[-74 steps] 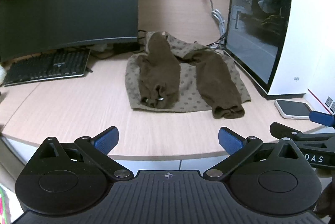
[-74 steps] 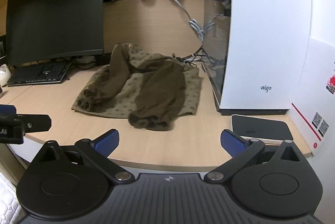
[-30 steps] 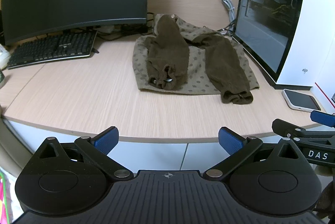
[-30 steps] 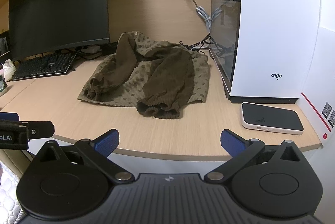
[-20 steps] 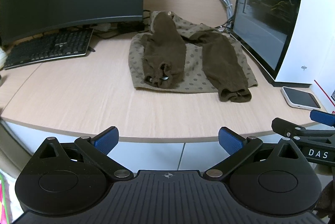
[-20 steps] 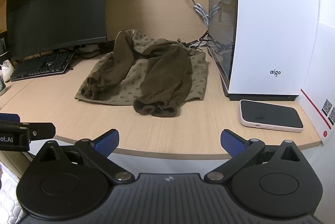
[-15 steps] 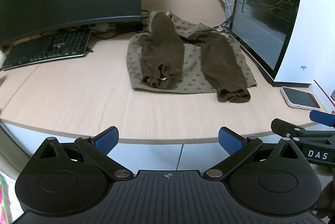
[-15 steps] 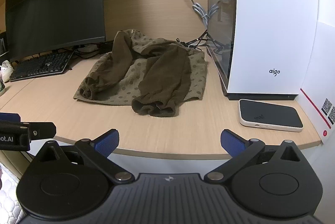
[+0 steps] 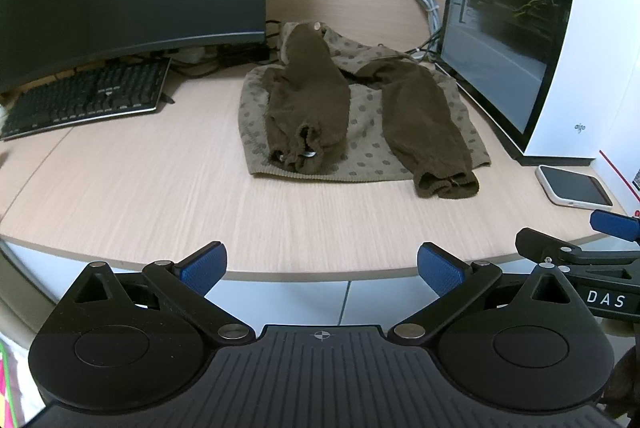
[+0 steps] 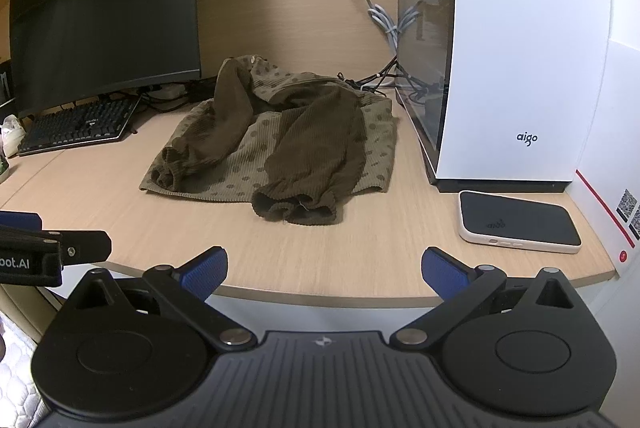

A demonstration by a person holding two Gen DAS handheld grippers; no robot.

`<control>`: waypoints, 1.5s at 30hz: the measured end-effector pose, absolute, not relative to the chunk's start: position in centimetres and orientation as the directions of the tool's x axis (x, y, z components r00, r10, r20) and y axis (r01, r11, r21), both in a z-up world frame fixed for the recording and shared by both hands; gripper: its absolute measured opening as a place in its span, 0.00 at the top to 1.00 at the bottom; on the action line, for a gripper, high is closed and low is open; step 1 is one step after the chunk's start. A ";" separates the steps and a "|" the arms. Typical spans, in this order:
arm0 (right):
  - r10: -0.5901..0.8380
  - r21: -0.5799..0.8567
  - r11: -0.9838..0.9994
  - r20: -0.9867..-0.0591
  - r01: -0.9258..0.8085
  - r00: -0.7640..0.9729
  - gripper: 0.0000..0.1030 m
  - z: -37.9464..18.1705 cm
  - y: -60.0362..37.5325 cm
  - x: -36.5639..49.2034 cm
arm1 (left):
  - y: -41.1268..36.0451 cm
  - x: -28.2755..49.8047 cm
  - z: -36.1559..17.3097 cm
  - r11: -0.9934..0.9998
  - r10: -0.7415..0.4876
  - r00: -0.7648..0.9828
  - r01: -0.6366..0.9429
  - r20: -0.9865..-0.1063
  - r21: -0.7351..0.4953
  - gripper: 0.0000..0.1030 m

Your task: Fold clothes

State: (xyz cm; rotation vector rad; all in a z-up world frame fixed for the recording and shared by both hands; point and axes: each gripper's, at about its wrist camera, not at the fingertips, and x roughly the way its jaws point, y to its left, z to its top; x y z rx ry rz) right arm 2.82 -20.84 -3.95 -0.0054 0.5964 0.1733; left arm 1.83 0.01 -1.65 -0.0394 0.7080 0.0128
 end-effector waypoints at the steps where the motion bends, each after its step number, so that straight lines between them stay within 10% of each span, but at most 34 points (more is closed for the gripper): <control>1: 0.161 0.045 0.985 -0.560 -0.164 0.813 0.00 -4.0 -20.8 2.8 | 0.1 1.9 -1.7 0.999 -0.002 0.759 -0.025 -0.651 -0.032 0.00; 45: -0.010 0.106 0.990 -0.600 0.092 0.800 0.00 0.3 -14.2 9.7 | 9.7 14.4 1.8 0.982 -0.191 0.705 0.125 -0.684 -0.144 0.00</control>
